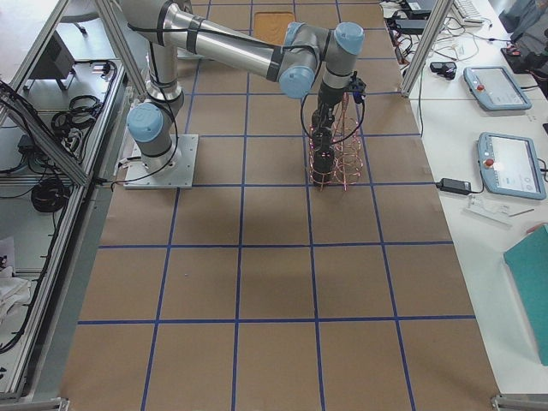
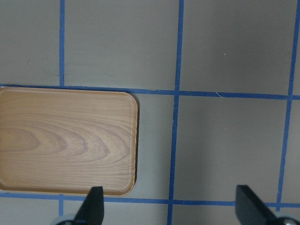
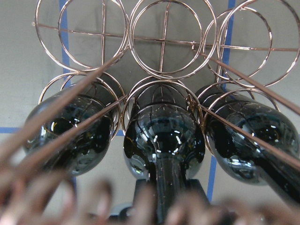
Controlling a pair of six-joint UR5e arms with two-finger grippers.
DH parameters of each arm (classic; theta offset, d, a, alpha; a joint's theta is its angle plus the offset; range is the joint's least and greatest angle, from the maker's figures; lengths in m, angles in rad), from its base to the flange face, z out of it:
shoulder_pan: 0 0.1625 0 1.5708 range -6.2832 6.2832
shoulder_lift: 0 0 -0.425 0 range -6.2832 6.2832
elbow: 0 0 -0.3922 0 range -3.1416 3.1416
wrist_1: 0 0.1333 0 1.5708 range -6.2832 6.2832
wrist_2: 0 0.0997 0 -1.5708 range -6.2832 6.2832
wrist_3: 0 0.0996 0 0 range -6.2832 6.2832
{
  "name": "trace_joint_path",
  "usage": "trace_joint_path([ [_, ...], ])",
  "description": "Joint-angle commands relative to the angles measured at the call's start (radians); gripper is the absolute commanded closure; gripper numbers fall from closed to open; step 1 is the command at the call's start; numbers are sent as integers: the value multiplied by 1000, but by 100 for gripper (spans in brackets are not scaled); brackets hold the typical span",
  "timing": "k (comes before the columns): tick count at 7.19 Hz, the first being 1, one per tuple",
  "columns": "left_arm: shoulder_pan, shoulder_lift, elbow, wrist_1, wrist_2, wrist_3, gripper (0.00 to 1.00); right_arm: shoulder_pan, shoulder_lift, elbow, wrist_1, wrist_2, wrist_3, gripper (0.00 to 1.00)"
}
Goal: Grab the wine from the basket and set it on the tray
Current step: 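Close the right gripper on the middle wine bottle's neck, then lift the wine bottle up out of the copper rack with the right gripper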
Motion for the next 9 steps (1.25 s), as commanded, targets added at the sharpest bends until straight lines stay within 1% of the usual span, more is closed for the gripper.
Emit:
trace_joint_path([
  [1, 3, 1, 8, 19, 1, 0, 0, 1, -8, -111, 99, -7, -4, 86],
  [2, 6, -4, 7, 21, -3, 0, 0, 1, -22, -189, 204, -1, -4, 87],
  [3, 4, -4, 7, 21, -2, -2, 0, 4, -81, -217, 263, 4, -4, 87],
  [5, 1, -2, 2, 9, -11, -2, 0, 22, -173, -223, 393, 5, 14, 87],
  [6, -9, -14, 5, 22, -14, -14, 0, 74, -219, -217, 436, 14, 92, 88],
  [7, -9, 10, 7, 15, -2, -3, 0, 155, -229, -214, 476, 74, 208, 89],
  [8, -9, 8, 10, 21, -17, -6, 0, 249, -223, -207, 474, 123, 385, 90],
  [9, -9, 16, 11, 16, -7, -5, 0, 371, -212, -188, 443, 138, 551, 92],
])
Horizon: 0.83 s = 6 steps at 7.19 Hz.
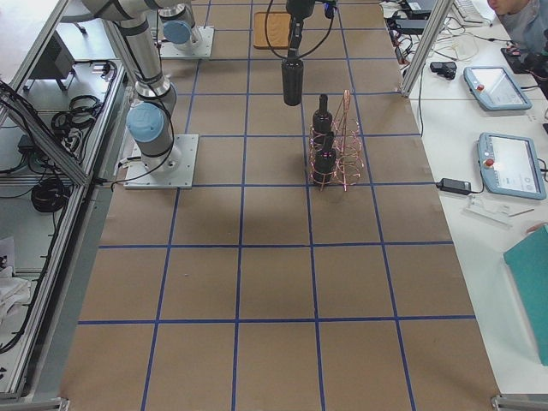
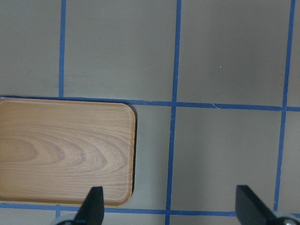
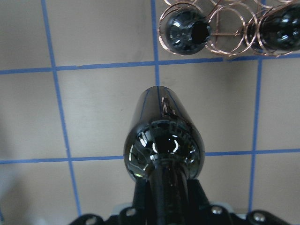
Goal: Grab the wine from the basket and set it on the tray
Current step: 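Lift the wine bottle up out of the copper rack with the right gripper, then carry the bottle toward the tray and lower it upright onto the table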
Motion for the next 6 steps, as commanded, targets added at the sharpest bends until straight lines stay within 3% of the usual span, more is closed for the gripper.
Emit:
trace_joint_path([
  [1, -1, 9, 1, 0, 0, 1, 0, 252, 29, 58, -122, 47, 360, 92],
  [2, -1, 21, 2, -2, 4, 1, 0, 347, 66, 105, -255, 68, 505, 92],
  [4, -1, 41, 4, -5, 11, 4, 0, 476, 178, 137, -388, 52, 726, 91],
  [6, -1, 54, 10, -10, 11, 4, 0, 501, 227, 137, -471, 65, 816, 91],
])
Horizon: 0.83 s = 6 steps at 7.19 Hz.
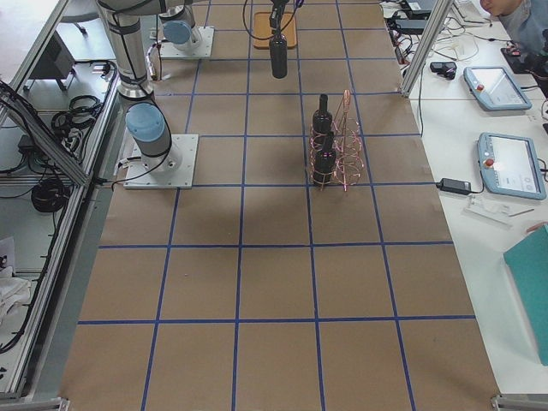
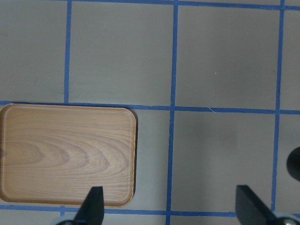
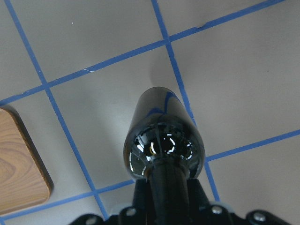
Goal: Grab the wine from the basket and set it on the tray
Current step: 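Carry the bottle toward the tray and lower it upright onto the table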
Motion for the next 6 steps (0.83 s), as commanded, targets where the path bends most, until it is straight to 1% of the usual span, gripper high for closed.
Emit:
trace_joint_path([
  [1, -3, 13, 2, -6, -1, 0, 0, 55, 64, -2, -62, 6, 112, 90],
  [2, -1, 15, 2, -17, 2, 0, 0, 75, 102, -6, -111, 6, 175, 90],
  [3, 3, 17, 4, -20, 2, 0, 0, 78, 112, -9, -121, 8, 181, 88],
  [4, 7, 24, 11, -75, 2, 0, 0, 78, 114, -11, -121, 8, 183, 82],
  [5, 10, 27, 36, -88, 0, 0, 0, 78, 120, -9, -121, 8, 184, 69],
  [6, 11, 30, 33, -127, 5, 2, 0, 77, 127, -11, -121, 9, 183, 40],
])
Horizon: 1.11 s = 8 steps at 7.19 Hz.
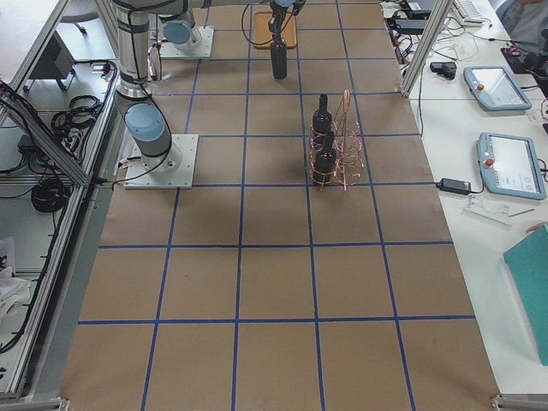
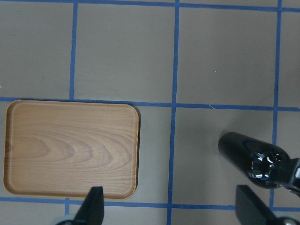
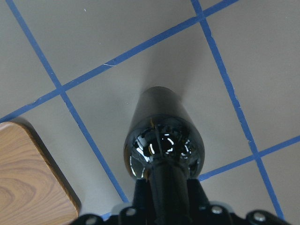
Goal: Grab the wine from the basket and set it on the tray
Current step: 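Carry the bottle toward the tray and lower it upright onto the table, then open the right gripper and raise it back above the rack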
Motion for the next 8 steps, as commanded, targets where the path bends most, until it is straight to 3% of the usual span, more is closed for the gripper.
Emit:
trace_joint_path([
  [1, 3, -6, 3, -35, 0, 1, 0, -1, 3, -7, -1, -8, -34, 12],
  [2, -3, -26, 2, -33, -12, -6, 0, -16, -3, -39, 0, 3, -74, 0],
  [3, -3, -23, 2, -38, -5, -7, 0, -51, -6, -77, 16, 16, -134, 0],
  [4, -5, -25, 0, -41, -6, -5, 0, -135, -46, -73, 108, -8, -371, 0],
  [5, -5, -31, -3, -44, -5, -5, 0, -240, -76, -69, 206, -93, -689, 0],
  [6, -5, -30, 0, -41, 0, -5, 0, -355, -138, -66, 229, -114, -922, 0],
  [8, 6, -31, -1, -30, 2, 1, 0, -531, -234, -50, 286, -120, -1150, 0],
])
